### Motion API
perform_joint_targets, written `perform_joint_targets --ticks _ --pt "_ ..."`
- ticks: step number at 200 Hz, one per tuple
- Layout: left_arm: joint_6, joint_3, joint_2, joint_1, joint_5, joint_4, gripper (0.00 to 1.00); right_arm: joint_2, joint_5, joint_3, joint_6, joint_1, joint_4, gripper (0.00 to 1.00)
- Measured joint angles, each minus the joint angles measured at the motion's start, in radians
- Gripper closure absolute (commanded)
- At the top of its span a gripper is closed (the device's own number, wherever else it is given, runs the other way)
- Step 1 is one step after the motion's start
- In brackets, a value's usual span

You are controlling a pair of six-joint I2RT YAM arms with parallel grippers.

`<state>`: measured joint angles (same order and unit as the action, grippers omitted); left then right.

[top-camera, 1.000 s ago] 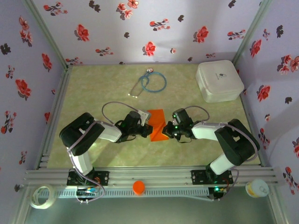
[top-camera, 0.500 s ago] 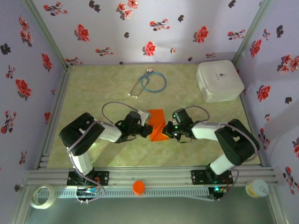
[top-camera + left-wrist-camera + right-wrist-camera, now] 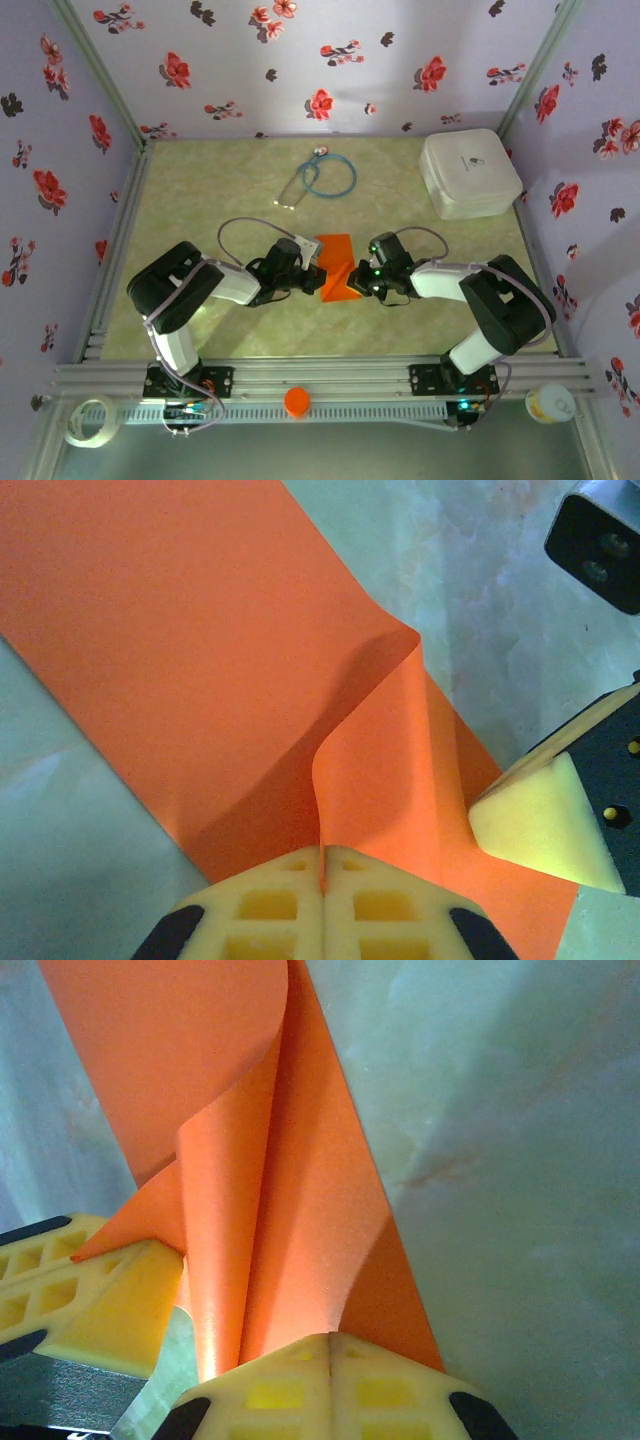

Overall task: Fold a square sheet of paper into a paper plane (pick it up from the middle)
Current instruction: Fold the triangle a second time at the center of the table.

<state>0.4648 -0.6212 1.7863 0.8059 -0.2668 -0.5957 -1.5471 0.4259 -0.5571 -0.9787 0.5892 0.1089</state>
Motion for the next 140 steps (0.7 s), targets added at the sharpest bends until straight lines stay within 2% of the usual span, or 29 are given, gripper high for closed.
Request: perform_joint_targets --ticks 97,140 --pt "0.000 0.000 0.002 0.000 -0.018 -0.003 1.00 0.005 -0.001 0.000 0.002 0.000 -0.002 1.00" --pt "0.000 0.000 0.003 0.000 -0.018 -0.003 1.00 0.061 0.000 -0.004 0.002 0.000 -0.007 1.00"
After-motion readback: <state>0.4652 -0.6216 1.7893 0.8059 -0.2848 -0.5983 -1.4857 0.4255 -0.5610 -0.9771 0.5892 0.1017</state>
